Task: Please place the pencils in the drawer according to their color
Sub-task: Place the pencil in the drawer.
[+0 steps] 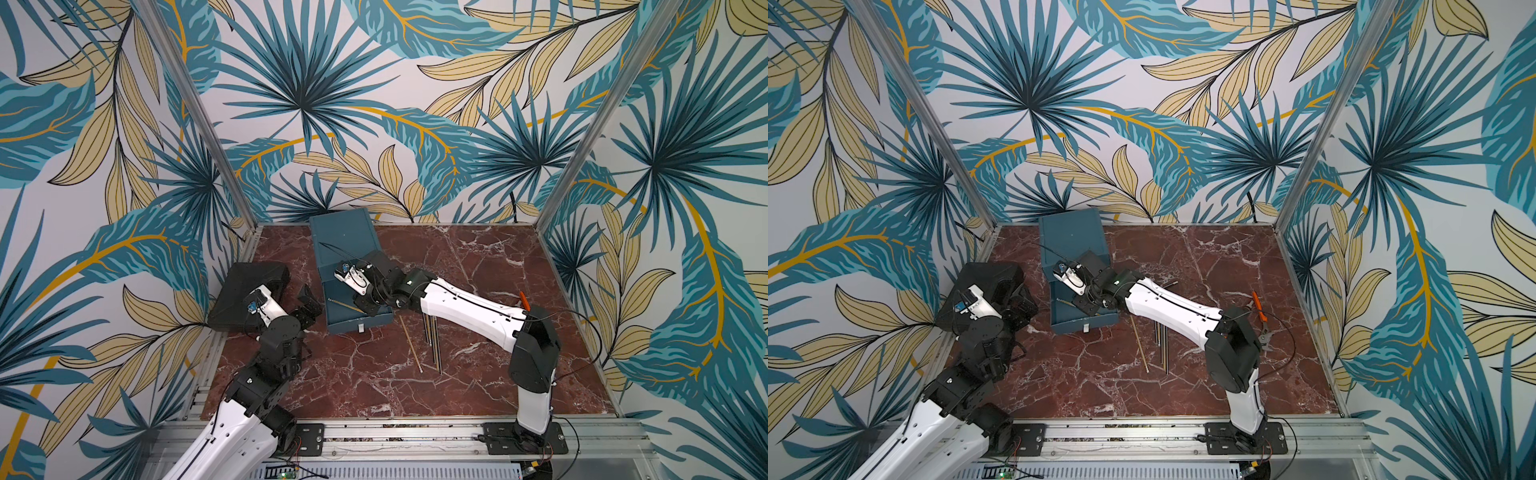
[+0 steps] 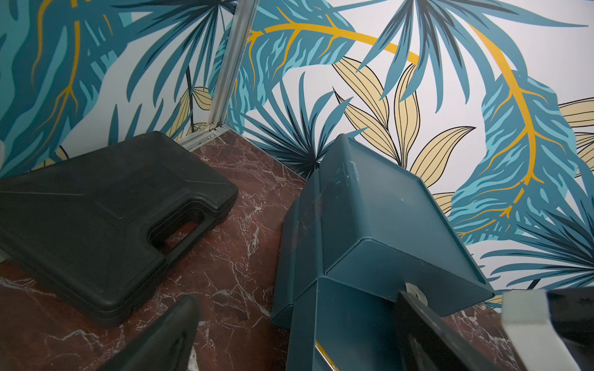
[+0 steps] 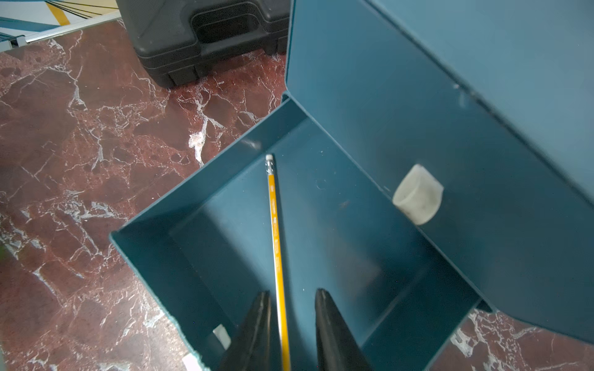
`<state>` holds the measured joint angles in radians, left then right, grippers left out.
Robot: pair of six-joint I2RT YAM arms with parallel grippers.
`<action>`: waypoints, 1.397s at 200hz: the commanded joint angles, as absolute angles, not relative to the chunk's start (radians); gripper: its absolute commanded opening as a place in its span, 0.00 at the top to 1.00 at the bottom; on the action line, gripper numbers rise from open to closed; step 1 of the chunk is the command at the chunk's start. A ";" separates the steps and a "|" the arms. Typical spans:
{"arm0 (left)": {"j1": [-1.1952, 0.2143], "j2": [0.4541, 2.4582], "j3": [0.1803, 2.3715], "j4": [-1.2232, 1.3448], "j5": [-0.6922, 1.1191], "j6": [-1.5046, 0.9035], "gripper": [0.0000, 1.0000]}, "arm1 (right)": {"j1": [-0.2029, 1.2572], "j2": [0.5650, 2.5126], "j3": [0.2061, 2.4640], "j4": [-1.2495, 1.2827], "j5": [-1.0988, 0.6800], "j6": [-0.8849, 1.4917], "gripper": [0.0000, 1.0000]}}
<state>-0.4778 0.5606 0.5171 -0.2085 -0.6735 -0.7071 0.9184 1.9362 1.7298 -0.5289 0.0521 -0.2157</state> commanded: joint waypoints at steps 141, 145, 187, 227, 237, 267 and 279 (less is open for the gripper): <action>-0.473 0.559 0.508 -0.194 -0.680 -0.687 0.00 | 0.912 1.658 1.515 -0.675 0.387 0.322 0.71; -0.473 0.560 0.509 -0.192 -0.681 -0.685 0.00 | 0.909 1.652 1.500 -0.682 0.383 0.341 0.71; -0.473 0.577 0.515 -0.177 -0.686 -0.668 0.00 | 0.867 1.606 1.354 -0.726 0.273 0.481 0.70; -0.473 0.596 0.517 -0.171 -0.680 -0.672 0.00 | 0.861 1.647 1.286 -0.763 0.229 0.535 0.71; -0.473 0.597 0.517 -0.170 -0.681 -0.674 0.00 | 0.862 1.665 1.275 -0.764 0.210 0.544 0.71; -0.473 0.598 0.515 -0.172 -0.678 -0.677 0.00 | 0.861 1.728 1.255 -0.762 0.170 0.572 0.71; -0.473 0.599 0.515 -0.174 -0.677 -0.677 0.00 | 0.861 1.755 1.249 -0.761 0.166 0.577 0.71</action>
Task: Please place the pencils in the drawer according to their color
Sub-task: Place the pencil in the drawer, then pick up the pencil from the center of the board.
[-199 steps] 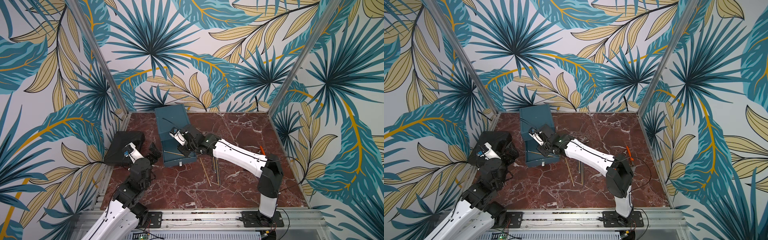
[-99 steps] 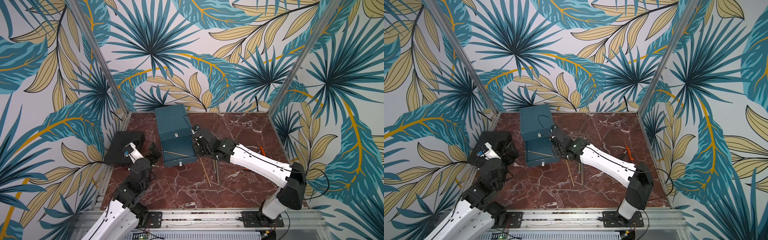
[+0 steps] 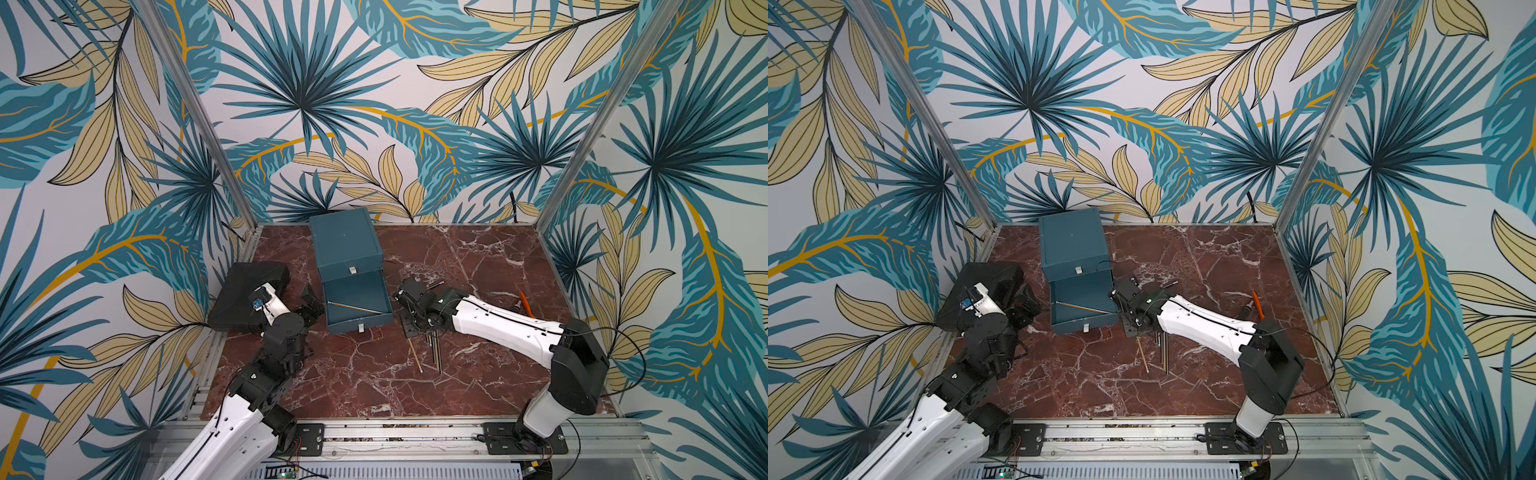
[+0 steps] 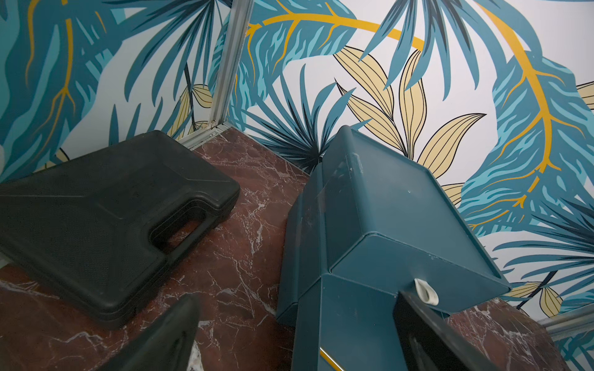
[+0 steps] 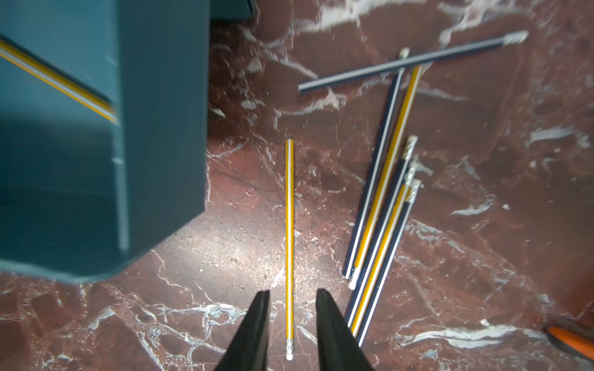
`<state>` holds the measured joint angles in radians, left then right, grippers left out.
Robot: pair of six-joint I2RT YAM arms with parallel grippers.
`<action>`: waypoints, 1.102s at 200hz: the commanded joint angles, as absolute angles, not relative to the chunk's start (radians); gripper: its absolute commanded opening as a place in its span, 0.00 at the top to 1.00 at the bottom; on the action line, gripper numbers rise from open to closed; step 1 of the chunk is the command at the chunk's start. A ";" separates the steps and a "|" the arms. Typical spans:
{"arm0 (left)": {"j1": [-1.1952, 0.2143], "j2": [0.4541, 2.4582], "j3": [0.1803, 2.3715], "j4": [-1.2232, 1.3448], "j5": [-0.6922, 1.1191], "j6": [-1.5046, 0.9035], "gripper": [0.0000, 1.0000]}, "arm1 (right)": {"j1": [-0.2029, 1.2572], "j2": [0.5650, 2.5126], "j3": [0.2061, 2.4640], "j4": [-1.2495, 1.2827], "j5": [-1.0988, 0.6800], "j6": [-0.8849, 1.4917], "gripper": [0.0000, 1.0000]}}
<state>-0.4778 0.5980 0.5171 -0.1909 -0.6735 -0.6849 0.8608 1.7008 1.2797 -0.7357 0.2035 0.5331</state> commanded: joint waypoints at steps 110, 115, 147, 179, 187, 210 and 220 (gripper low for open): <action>-0.472 0.598 0.511 -0.185 -0.678 -0.683 0.00 | 0.861 1.858 1.183 -0.680 0.111 0.601 0.71; -0.473 0.597 0.511 -0.186 -0.679 -0.684 0.00 | 0.862 1.859 1.179 -0.675 0.109 0.602 0.71; -0.473 0.597 0.511 -0.188 -0.678 -0.684 0.00 | 0.861 1.868 1.165 -0.664 0.110 0.606 0.72; -0.472 0.597 0.512 -0.189 -0.678 -0.686 0.00 | 0.859 1.889 1.160 -0.658 0.113 0.609 0.76; -0.473 0.596 0.511 -0.190 -0.678 -0.686 0.00 | 0.859 1.895 1.158 -0.657 0.115 0.611 0.77; -0.472 0.594 0.512 -0.192 -0.677 -0.686 0.00 | 0.858 1.907 1.155 -0.653 0.121 0.609 0.80; -0.473 0.594 0.512 -0.193 -0.677 -0.685 0.00 | 0.856 1.908 1.153 -0.653 0.128 0.607 0.83</action>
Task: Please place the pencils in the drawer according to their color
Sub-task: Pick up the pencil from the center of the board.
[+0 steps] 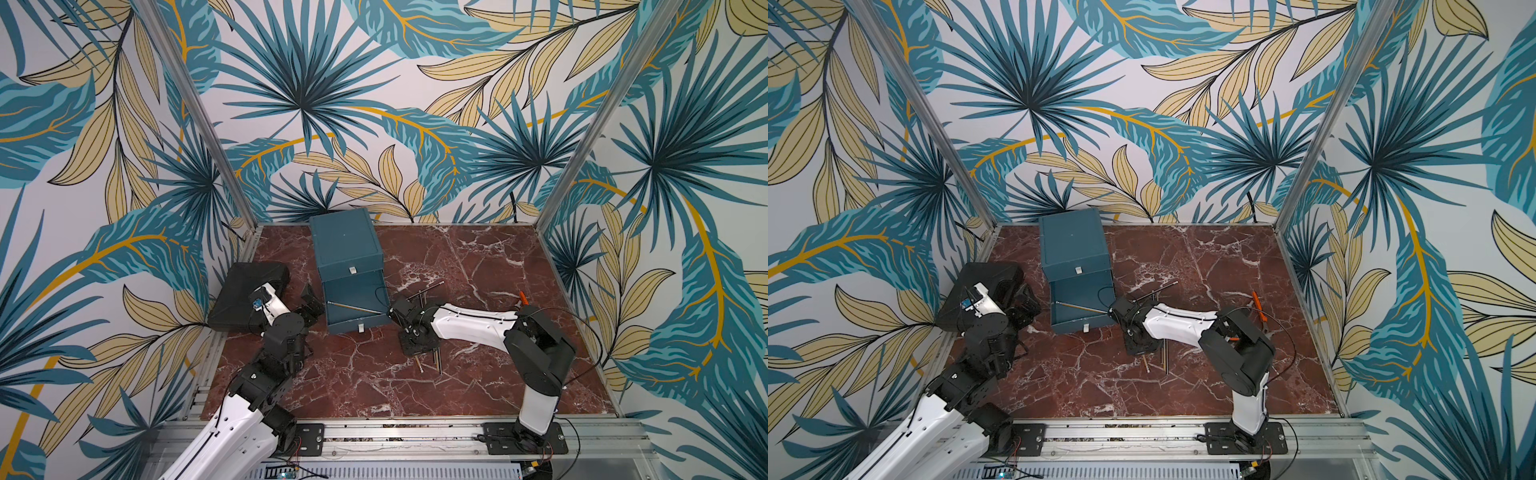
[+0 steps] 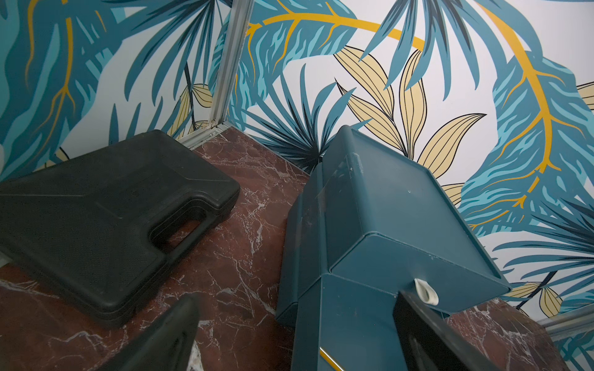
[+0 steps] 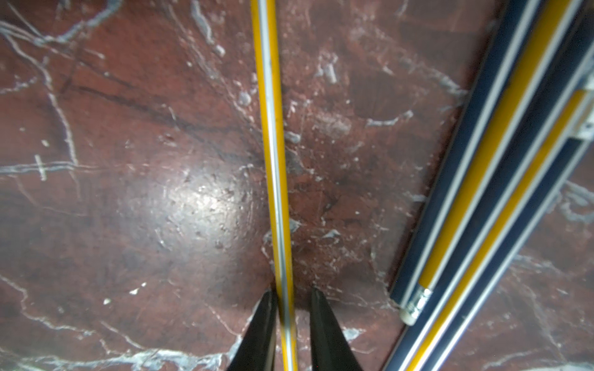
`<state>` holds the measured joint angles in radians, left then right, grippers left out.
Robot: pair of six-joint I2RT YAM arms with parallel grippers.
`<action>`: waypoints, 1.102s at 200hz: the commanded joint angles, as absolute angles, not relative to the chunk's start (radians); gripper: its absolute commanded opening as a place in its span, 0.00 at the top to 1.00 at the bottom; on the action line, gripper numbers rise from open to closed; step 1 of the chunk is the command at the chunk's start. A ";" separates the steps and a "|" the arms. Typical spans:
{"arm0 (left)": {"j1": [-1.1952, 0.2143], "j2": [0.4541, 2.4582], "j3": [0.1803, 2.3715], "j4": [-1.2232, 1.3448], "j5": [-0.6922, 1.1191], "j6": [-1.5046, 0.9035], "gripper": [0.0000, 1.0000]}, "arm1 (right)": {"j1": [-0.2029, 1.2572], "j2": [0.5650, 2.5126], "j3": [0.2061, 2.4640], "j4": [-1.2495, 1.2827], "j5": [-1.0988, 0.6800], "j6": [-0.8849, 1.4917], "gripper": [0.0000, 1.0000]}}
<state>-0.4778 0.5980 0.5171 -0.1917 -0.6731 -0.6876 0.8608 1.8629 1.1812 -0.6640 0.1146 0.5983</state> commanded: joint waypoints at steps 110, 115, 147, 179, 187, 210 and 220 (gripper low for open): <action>-0.473 0.591 0.511 -0.201 -0.677 -0.692 0.00 | 0.848 1.843 1.149 -0.653 0.171 0.577 1.00; -0.473 0.591 0.512 -0.201 -0.679 -0.692 0.00 | 0.849 1.837 1.150 -0.653 0.176 0.575 1.00; -0.473 0.591 0.511 -0.201 -0.678 -0.692 0.00 | 0.848 1.777 1.143 -0.653 0.215 0.564 1.00; -0.472 0.594 0.509 -0.199 -0.678 -0.695 0.00 | 0.849 1.703 1.132 -0.652 0.262 0.548 1.00; -0.473 0.595 0.509 -0.199 -0.677 -0.695 0.00 | 0.848 1.686 1.132 -0.652 0.270 0.541 1.00; -0.473 0.600 0.509 -0.201 -0.676 -0.697 0.00 | 0.848 1.639 1.129 -0.648 0.292 0.524 1.00; -0.473 0.602 0.508 -0.199 -0.675 -0.696 0.00 | 0.848 1.616 1.127 -0.644 0.301 0.513 1.00</action>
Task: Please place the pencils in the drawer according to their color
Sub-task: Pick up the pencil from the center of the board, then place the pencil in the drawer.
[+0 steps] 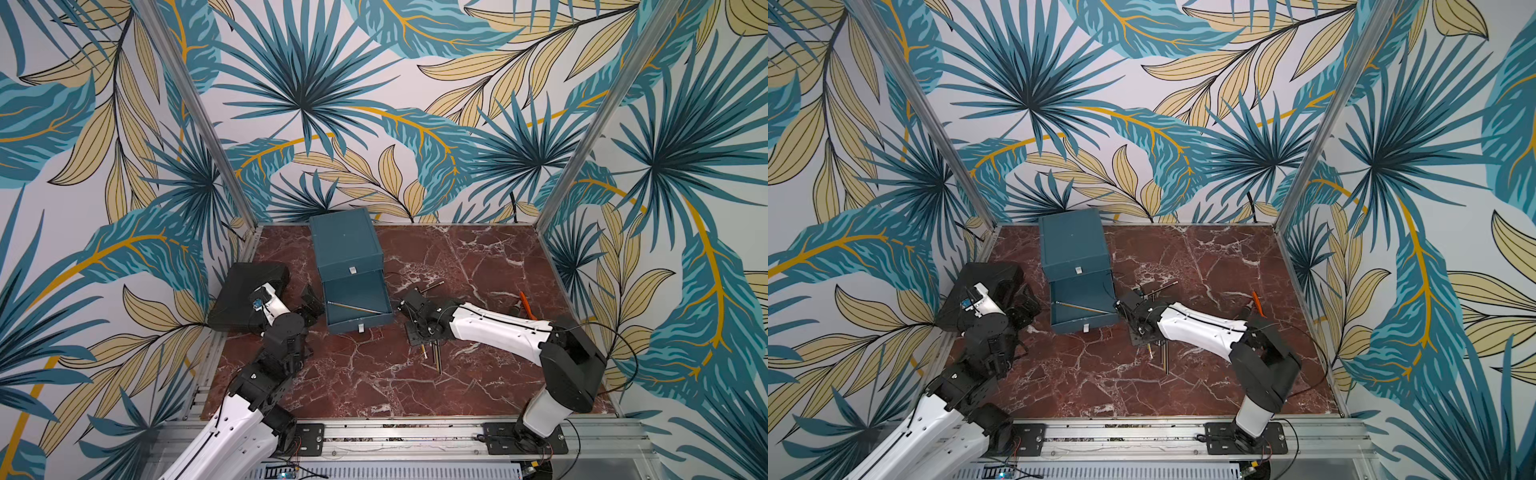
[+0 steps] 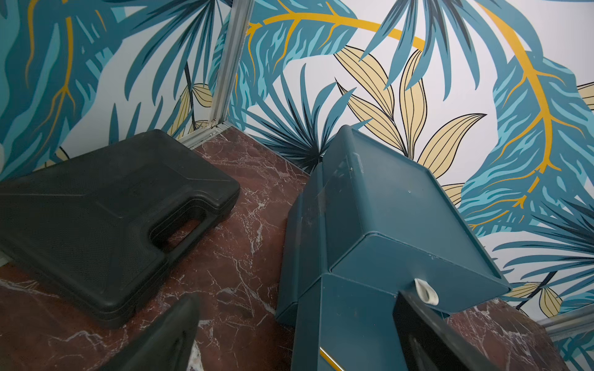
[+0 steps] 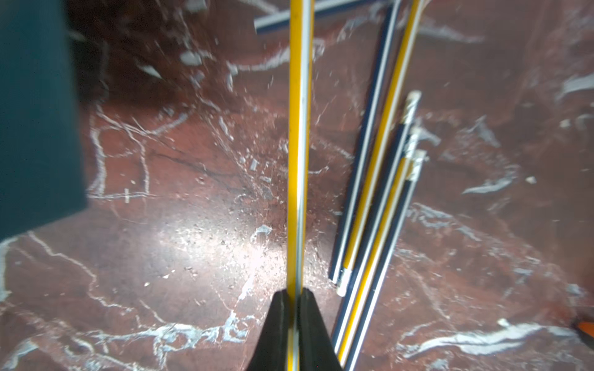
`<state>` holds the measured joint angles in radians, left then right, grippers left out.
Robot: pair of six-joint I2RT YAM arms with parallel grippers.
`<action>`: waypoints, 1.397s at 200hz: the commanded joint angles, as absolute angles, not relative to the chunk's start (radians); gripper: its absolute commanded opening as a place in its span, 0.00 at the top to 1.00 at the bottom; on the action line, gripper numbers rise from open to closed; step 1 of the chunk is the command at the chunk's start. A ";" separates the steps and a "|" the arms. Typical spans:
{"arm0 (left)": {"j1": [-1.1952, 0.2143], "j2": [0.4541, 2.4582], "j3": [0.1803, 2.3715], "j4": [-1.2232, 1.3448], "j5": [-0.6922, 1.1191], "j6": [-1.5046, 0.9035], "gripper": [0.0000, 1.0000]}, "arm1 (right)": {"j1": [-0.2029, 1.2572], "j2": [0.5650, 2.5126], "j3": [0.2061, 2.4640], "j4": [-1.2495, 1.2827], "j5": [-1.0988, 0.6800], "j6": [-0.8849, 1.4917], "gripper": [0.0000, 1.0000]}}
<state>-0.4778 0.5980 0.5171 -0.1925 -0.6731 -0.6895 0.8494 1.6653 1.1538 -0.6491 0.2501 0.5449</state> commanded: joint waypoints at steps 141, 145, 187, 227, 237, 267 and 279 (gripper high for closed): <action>-0.427 0.621 0.524 -0.382 -0.399 -0.723 0.00 | 0.854 1.433 1.247 -0.413 0.152 0.155 1.00; -0.417 0.621 0.520 -0.379 -0.377 -0.729 0.00 | 0.855 1.438 1.254 -0.407 0.143 0.139 1.00; -0.287 0.627 0.455 -0.281 -0.109 -0.776 0.00 | 0.862 1.506 1.345 -0.371 0.080 0.048 1.00; -0.227 0.652 0.419 -0.215 0.064 -0.809 0.00 | 0.871 1.548 1.389 -0.332 -0.019 -0.039 1.00; -0.225 0.655 0.409 -0.191 0.096 -0.811 0.00 | 0.875 1.559 1.402 -0.331 -0.034 -0.061 1.00; -0.224 0.673 0.399 -0.150 0.161 -0.810 0.00 | 0.876 1.602 1.450 -0.330 -0.065 -0.106 1.00; -0.224 0.681 0.399 -0.144 0.174 -0.810 0.00 | 0.877 1.627 1.473 -0.339 -0.078 -0.122 1.00</action>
